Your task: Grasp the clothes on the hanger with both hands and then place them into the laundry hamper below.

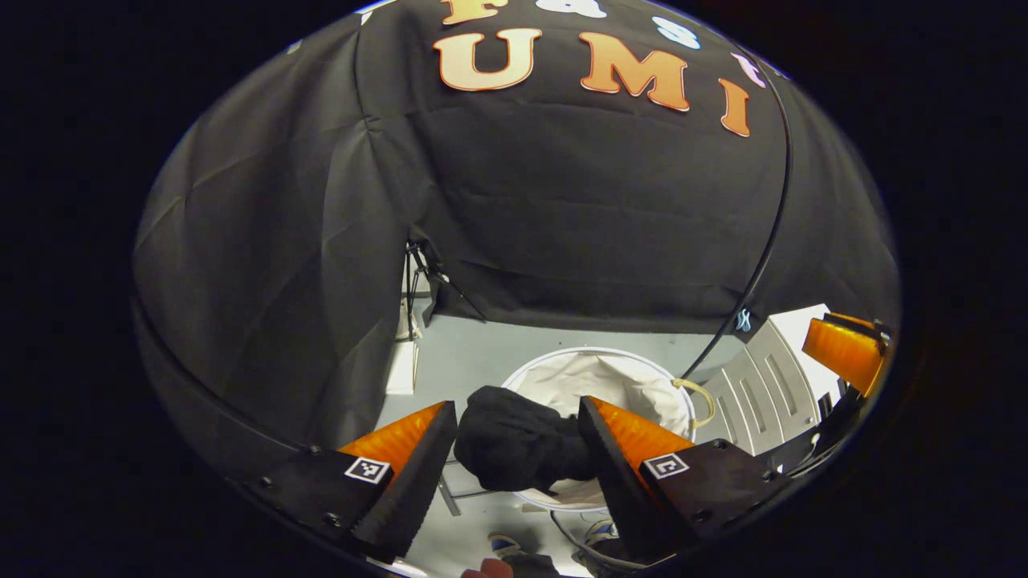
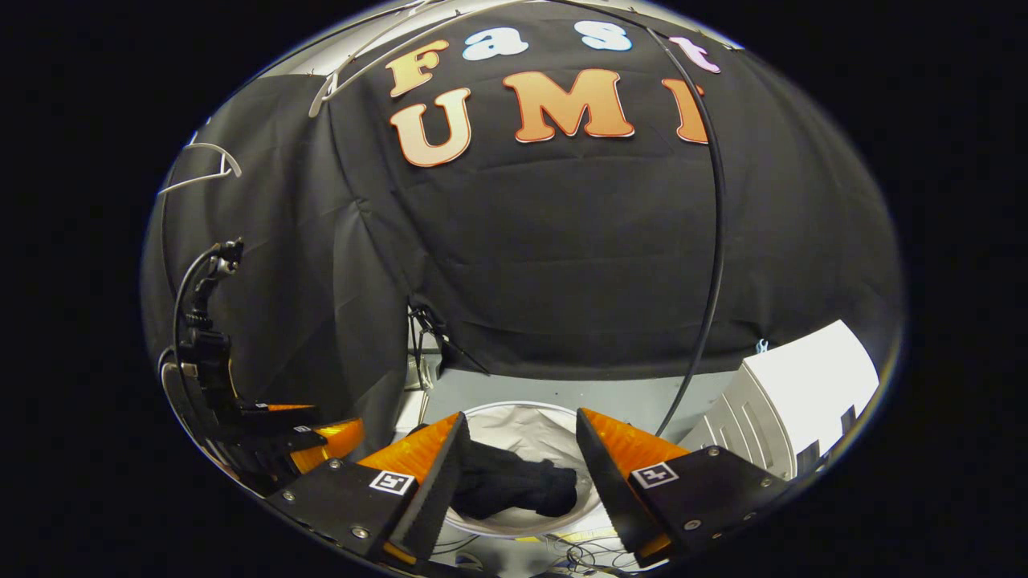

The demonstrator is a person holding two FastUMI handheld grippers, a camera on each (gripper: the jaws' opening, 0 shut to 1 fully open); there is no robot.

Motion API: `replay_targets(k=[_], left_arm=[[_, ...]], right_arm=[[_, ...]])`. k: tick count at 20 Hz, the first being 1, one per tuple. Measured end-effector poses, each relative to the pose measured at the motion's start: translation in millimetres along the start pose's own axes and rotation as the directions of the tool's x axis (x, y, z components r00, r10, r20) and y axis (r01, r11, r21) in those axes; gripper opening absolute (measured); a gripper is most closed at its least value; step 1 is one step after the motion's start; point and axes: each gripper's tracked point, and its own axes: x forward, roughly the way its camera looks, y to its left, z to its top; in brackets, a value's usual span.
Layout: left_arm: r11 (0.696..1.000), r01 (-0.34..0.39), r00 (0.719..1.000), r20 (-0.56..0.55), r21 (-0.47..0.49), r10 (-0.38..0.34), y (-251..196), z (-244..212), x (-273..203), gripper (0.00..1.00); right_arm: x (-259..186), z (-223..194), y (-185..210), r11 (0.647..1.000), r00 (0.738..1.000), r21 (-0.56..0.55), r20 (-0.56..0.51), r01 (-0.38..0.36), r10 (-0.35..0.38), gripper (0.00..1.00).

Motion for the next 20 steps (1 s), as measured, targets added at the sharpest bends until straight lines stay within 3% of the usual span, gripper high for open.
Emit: replay_targets(k=[6, 11, 15, 20], left_arm=[[1.000, 0.017, 0.994, 0.109, -0.015, -0.015, -5.7, 42.5, -22.3, 0.97], [0.999, 0.030, 0.971, 0.237, -0.026, -0.023, -10.0, 89.4, -56.7, 0.98], [0.998, 0.042, 0.928, 0.372, -0.048, -0.021, -10.3, 147.8, -98.0, 0.97], [0.996, 0.063, 0.863, 0.505, -0.059, -0.025, -12.6, 200.8, -149.9, 0.98]], right_arm=[[-8.0, 10.0, 0.0, 1.000, 1.000, -0.002, 0.019, 0.007, -0.007, 0.85], [-28.6, 52.6, 6.3, 1.000, 0.995, 0.007, 0.102, -0.001, 0.001, 0.86], [-60.6, 108.0, 15.2, 1.000, 0.975, -0.001, 0.222, -0.015, 0.015, 0.85], [-102.1, 177.4, 21.3, 0.999, 0.928, -0.041, 0.372, -0.016, 0.030, 0.88]])
